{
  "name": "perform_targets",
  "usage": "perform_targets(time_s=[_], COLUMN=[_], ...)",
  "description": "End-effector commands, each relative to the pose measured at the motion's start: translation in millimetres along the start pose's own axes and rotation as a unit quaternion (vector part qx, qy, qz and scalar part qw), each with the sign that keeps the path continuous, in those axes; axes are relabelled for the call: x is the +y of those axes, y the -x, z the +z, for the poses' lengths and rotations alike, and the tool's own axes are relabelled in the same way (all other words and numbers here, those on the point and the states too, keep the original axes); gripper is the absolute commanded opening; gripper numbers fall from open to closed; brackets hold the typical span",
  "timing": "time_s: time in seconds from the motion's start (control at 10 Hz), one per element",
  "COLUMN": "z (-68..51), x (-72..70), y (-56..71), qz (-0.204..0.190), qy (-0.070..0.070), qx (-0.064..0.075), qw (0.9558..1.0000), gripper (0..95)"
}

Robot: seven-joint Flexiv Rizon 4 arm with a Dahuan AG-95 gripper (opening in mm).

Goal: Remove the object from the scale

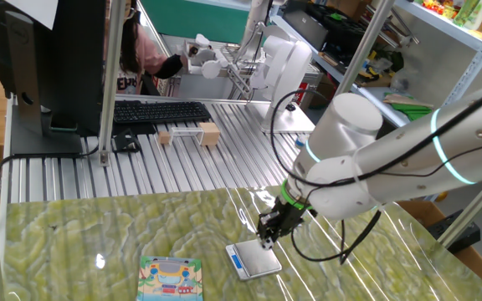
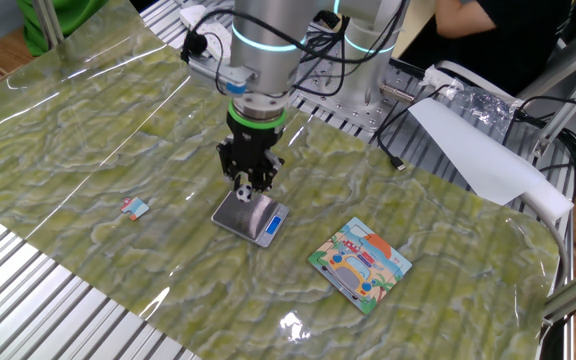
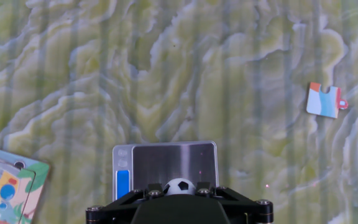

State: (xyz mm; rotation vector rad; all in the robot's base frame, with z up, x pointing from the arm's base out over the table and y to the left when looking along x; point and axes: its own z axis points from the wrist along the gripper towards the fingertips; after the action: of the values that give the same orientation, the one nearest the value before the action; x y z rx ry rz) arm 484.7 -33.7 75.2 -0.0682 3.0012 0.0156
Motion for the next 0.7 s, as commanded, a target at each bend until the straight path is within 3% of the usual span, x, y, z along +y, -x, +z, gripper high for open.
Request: perform_targets(time_s=[0.1,0.7], z=[0.1,-5.4], x=[-3.0,-16.4], y=[1.2,0.8], qz=[-0.002,-0.009], qy=[0.001,0.001], qx=[-0.001,0.001], qw=[1.0000,1.0000], gripper=[0.0,0.0])
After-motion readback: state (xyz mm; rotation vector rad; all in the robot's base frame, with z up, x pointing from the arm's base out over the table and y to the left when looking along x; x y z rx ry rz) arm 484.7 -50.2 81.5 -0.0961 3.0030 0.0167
